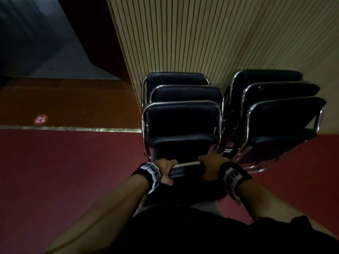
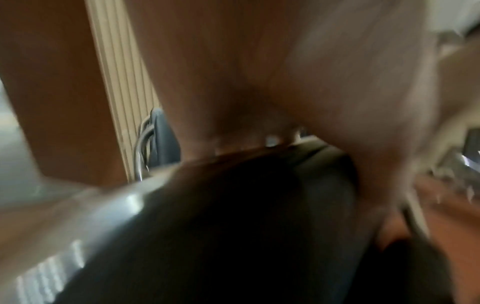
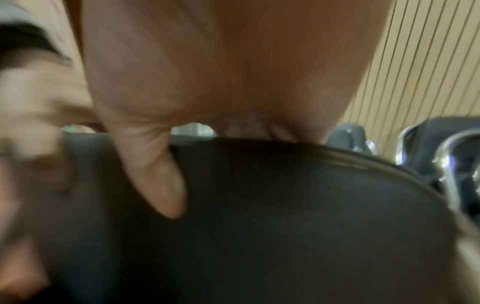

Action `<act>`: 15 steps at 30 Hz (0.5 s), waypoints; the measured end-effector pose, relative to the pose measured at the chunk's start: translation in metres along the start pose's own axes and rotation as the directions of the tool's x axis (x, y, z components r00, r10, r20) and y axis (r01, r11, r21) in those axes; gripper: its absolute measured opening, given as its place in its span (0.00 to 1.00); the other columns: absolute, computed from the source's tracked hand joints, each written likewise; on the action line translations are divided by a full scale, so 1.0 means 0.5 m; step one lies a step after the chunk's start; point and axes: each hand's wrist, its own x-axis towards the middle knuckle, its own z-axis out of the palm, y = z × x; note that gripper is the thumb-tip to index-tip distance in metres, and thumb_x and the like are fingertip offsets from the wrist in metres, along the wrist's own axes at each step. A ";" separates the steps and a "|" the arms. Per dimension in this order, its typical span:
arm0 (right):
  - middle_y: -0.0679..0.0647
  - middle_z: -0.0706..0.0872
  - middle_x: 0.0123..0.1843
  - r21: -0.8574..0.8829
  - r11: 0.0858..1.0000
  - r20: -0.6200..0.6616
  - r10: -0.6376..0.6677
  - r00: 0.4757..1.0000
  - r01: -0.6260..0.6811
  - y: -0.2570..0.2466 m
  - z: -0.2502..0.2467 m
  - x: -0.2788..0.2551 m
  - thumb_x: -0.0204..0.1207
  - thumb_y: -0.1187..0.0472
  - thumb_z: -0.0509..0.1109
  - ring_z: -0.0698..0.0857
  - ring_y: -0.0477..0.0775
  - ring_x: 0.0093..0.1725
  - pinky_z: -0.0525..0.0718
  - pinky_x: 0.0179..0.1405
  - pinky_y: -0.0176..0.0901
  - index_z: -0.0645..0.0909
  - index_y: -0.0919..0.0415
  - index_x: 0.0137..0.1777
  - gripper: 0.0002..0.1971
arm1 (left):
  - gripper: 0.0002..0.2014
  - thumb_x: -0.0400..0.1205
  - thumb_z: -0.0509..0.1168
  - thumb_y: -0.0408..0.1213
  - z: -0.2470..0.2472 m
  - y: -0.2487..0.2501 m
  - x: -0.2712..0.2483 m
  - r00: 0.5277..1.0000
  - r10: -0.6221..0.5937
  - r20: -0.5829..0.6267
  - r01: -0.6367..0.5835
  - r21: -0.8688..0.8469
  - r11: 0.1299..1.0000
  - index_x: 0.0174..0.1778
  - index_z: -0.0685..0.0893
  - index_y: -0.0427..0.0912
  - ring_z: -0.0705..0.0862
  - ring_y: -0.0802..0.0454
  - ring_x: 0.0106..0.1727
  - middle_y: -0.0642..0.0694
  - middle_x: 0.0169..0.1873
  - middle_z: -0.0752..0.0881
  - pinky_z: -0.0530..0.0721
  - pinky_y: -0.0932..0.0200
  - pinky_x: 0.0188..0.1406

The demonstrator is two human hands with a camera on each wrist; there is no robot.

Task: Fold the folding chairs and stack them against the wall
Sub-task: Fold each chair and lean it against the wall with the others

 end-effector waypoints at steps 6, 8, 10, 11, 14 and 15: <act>0.50 0.83 0.69 -0.021 0.994 -0.077 0.106 0.991 -0.108 0.048 -0.121 0.137 0.52 0.41 0.71 0.82 0.59 0.68 0.80 0.69 0.56 0.76 0.39 0.66 0.36 | 0.38 0.73 0.68 0.64 -0.048 -0.033 0.020 0.904 -0.076 -0.420 0.129 0.099 0.987 0.76 0.67 0.53 0.77 0.38 0.68 0.44 0.68 0.79 0.74 0.35 0.66; 0.49 0.82 0.69 0.005 0.993 -0.058 0.119 0.991 -0.119 0.055 -0.129 0.153 0.54 0.40 0.71 0.81 0.59 0.69 0.78 0.71 0.56 0.75 0.38 0.68 0.36 | 0.40 0.75 0.70 0.57 -0.046 -0.044 0.017 0.885 -0.146 -0.443 0.189 0.055 0.980 0.82 0.61 0.53 0.74 0.38 0.71 0.43 0.73 0.74 0.74 0.36 0.67; 0.51 0.80 0.72 0.016 0.988 -0.056 0.155 0.986 -0.154 0.062 -0.124 0.166 0.63 0.43 0.70 0.79 0.60 0.72 0.74 0.74 0.56 0.73 0.42 0.72 0.34 | 0.47 0.76 0.71 0.51 -0.037 -0.075 0.008 0.903 -0.219 -0.371 0.238 0.006 0.971 0.87 0.52 0.55 0.66 0.35 0.78 0.41 0.80 0.65 0.71 0.32 0.72; 0.53 0.79 0.72 0.020 0.985 -0.053 0.172 0.984 -0.171 0.070 -0.128 0.176 0.66 0.44 0.70 0.78 0.61 0.72 0.73 0.75 0.57 0.72 0.45 0.74 0.33 | 0.49 0.76 0.72 0.49 -0.039 -0.098 0.006 0.911 -0.252 -0.326 0.260 -0.020 0.965 0.88 0.49 0.56 0.62 0.34 0.81 0.40 0.84 0.59 0.68 0.29 0.75; 0.55 0.79 0.73 0.058 0.972 -0.041 0.230 0.972 -0.228 0.110 -0.167 0.216 0.67 0.45 0.69 0.77 0.62 0.72 0.72 0.76 0.58 0.71 0.47 0.77 0.35 | 0.50 0.77 0.70 0.46 -0.073 -0.148 -0.005 0.907 -0.311 -0.282 0.274 -0.164 0.948 0.88 0.44 0.61 0.64 0.31 0.82 0.42 0.88 0.49 0.69 0.34 0.78; 0.55 0.79 0.73 0.073 0.971 -0.051 0.231 0.972 -0.227 0.123 -0.183 0.235 0.67 0.45 0.68 0.77 0.63 0.73 0.70 0.76 0.59 0.70 0.47 0.77 0.35 | 0.50 0.78 0.69 0.43 -0.082 -0.160 -0.010 0.902 -0.333 -0.274 0.272 -0.239 0.932 0.88 0.42 0.62 0.67 0.31 0.81 0.41 0.88 0.49 0.73 0.38 0.77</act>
